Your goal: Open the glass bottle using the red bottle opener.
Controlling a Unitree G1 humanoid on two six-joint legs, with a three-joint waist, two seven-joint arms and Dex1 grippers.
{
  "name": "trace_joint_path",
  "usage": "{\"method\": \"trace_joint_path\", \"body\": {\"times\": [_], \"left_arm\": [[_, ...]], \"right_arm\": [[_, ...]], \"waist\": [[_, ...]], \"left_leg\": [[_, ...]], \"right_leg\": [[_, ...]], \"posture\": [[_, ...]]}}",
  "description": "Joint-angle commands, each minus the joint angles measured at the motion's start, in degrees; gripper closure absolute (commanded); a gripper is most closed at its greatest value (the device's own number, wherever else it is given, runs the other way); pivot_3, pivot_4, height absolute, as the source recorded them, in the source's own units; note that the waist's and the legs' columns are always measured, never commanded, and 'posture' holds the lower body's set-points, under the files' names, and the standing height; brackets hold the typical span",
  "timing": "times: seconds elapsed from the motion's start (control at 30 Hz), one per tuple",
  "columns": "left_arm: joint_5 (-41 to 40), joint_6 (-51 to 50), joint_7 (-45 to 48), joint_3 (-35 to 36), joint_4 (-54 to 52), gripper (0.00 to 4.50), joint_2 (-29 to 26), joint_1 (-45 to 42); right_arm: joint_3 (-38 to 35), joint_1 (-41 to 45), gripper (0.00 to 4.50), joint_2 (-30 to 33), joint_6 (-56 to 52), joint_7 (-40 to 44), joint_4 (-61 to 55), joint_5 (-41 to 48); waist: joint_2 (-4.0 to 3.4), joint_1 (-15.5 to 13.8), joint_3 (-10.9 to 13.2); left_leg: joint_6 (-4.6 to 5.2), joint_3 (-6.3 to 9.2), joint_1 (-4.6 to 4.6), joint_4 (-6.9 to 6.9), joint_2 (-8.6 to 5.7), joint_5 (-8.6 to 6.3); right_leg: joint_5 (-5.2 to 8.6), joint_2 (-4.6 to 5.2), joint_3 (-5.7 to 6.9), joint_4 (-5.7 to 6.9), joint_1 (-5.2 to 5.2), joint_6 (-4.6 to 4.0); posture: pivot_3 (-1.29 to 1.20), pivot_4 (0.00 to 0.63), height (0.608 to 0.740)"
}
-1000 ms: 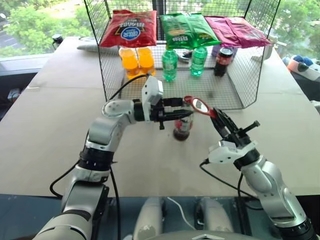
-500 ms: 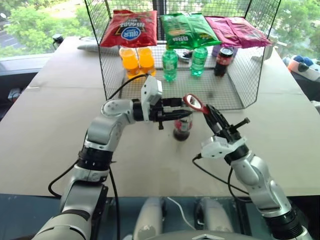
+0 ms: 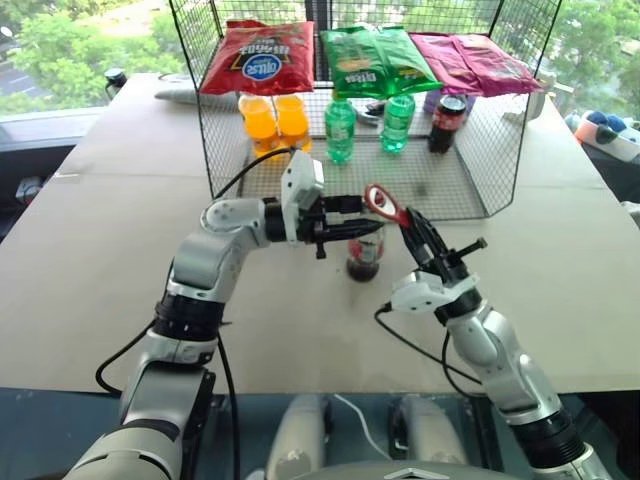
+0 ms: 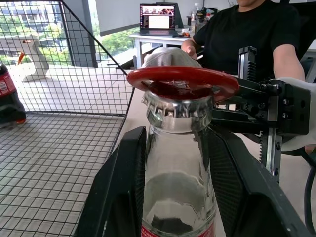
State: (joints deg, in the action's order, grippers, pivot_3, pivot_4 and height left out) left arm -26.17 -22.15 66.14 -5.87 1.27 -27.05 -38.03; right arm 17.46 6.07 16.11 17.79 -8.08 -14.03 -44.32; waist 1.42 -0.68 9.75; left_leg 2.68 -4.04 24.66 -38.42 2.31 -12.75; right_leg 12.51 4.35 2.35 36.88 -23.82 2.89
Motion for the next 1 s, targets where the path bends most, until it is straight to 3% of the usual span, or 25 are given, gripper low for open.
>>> {"method": "trace_joint_path", "body": {"times": [0.03,1.0], "left_arm": [[-0.5,0.2,0.19,0.0,-1.94,2.99,0.35,-1.61],[0.72,1.46,0.84,-0.3,-1.01,2.99,0.43,-1.57]], "right_arm": [[2.21,0.04,4.5,-0.4,0.72,0.15,1.38,-1.56],[1.16,0.92,4.5,3.19,0.59,4.62,-0.16,-0.6]], "waist": [[0.0,0.01,0.0],[0.0,0.01,-0.01]], "left_leg": [[0.0,0.0,-0.01,0.0,0.0,0.0],[0.0,0.0,-0.04,0.0,0.0,0.0]], "right_leg": [[0.0,0.0,0.0,0.0,0.0,0.0],[0.0,0.0,0.0,0.01,0.04,0.0]], "posture": [[0.0,0.15,0.74],[0.0,0.15,0.74]]}}
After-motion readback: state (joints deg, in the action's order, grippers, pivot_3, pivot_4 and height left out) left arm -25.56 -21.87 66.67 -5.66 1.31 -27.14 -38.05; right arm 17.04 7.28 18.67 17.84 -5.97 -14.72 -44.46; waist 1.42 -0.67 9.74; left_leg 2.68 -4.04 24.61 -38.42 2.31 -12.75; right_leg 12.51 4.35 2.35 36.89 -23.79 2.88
